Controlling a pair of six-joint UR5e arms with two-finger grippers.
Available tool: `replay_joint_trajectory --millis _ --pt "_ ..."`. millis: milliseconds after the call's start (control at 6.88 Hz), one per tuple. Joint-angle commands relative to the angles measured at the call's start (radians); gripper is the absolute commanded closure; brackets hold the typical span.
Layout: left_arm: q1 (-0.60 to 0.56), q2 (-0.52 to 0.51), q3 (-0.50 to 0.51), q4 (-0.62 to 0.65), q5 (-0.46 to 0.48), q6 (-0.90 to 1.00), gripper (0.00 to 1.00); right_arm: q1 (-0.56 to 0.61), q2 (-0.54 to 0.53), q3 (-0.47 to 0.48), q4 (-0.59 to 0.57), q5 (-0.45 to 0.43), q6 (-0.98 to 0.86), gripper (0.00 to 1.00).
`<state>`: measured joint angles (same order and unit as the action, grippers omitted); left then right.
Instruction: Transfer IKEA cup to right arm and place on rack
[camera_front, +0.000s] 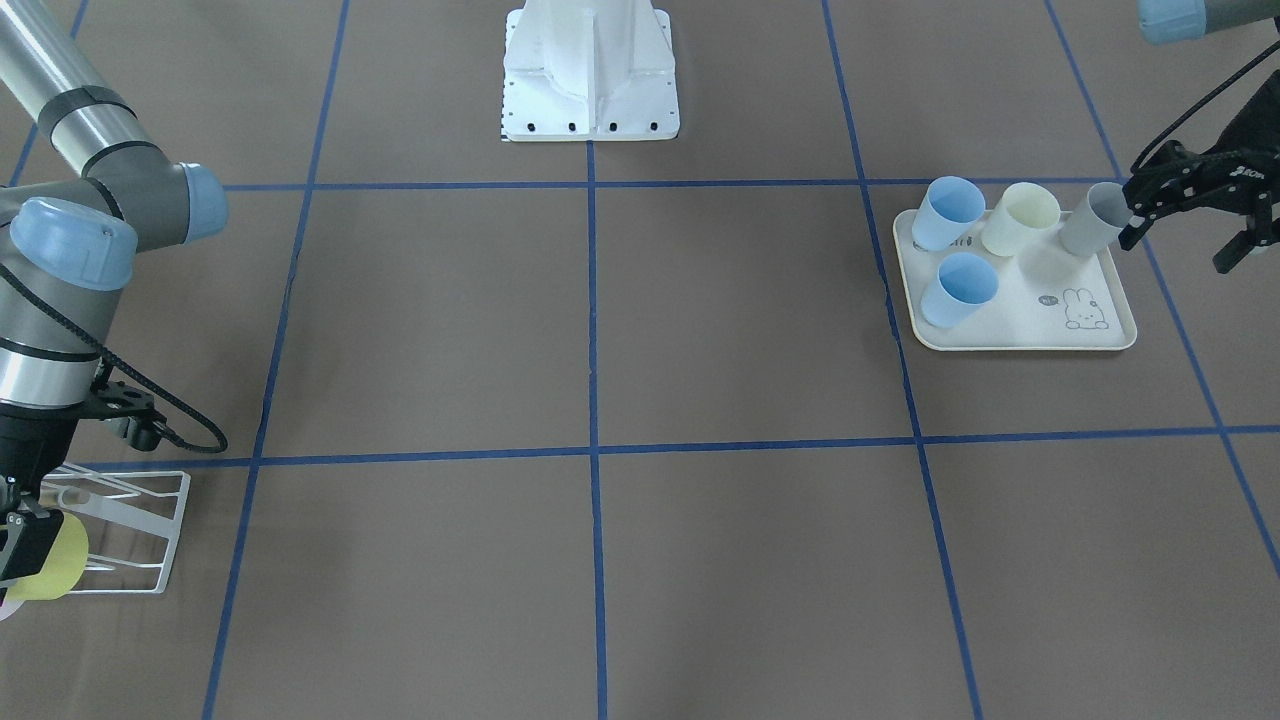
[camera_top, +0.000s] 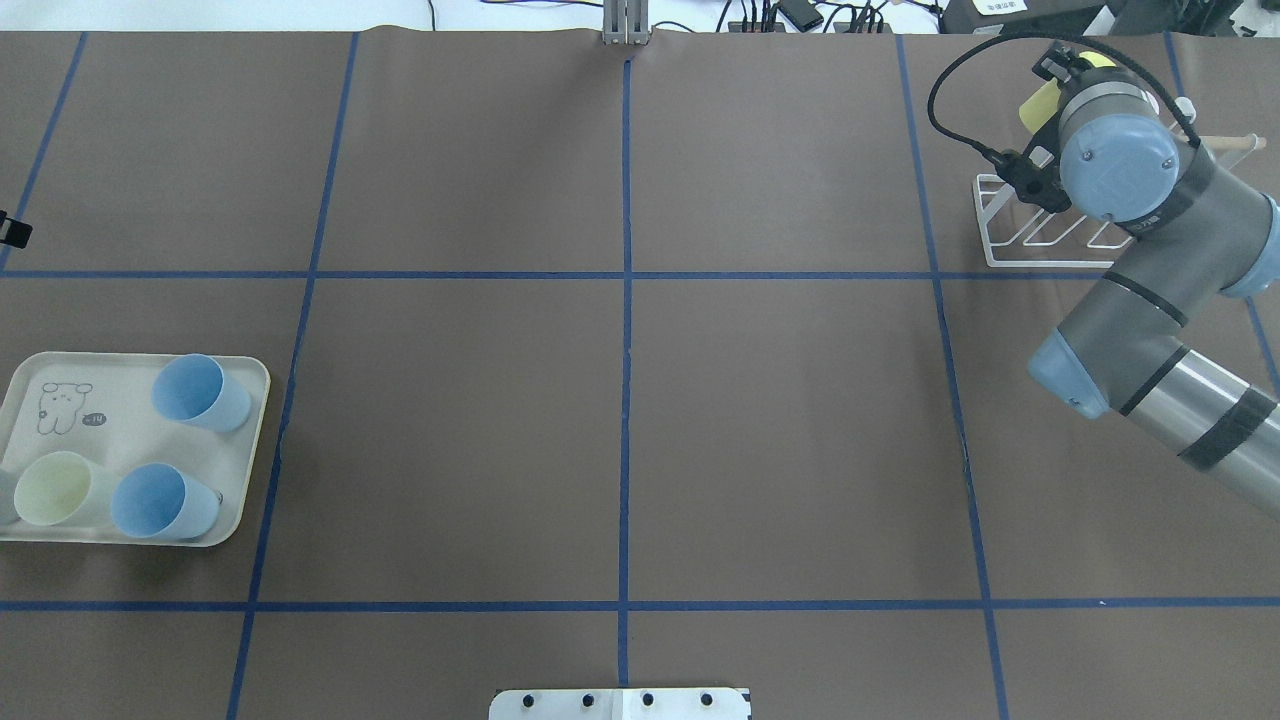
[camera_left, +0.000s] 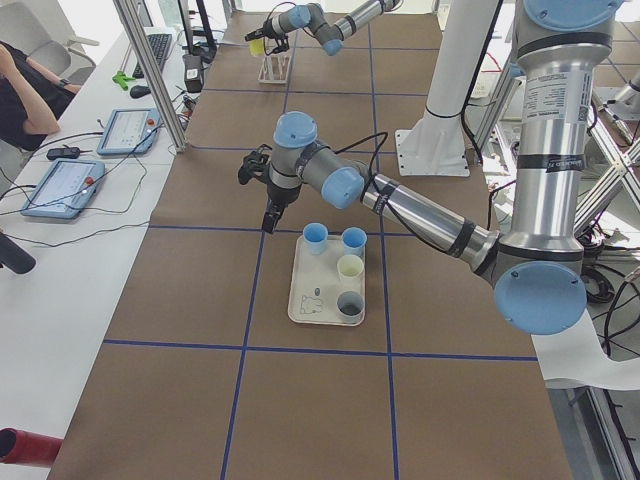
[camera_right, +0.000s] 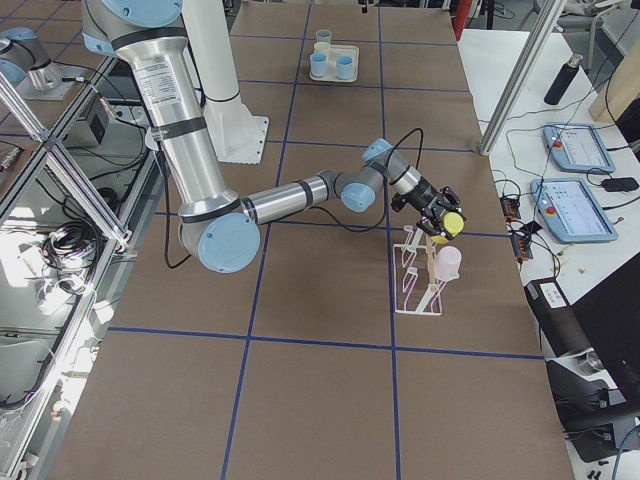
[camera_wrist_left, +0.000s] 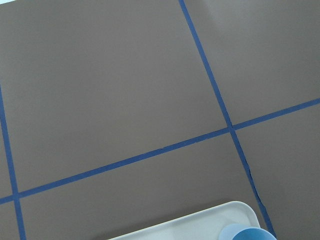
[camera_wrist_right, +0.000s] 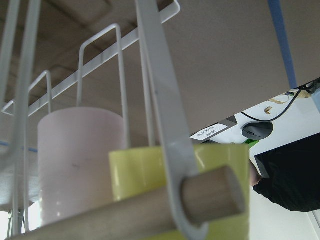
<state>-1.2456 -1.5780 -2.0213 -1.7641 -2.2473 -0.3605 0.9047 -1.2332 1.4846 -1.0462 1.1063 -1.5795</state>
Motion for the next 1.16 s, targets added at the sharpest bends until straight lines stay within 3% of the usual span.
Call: replay_joint_trajectory --millis 0,581,726,1017 --pt "-0.002 0.0 -0.002 0.0 0.0 -0.002 0.0 -0.001 0.005 0.0 0.0 0.0 0.0 0.22" --pt "-0.002 0.001 -0.004 -0.002 0.0 -0.003 0.0 -0.003 0.056 0.02 -0.005 0.01 0.03 0.2" --pt "-0.002 0.001 -0.002 -0.003 0.003 -0.003 0.0 -0.003 0.069 0.023 -0.005 0.067 0.174 0.19" --pt "0.0 0.019 -0.003 -0.024 0.015 -0.003 0.0 -0.001 0.055 0.097 -0.003 0.272 0.57 0.17"
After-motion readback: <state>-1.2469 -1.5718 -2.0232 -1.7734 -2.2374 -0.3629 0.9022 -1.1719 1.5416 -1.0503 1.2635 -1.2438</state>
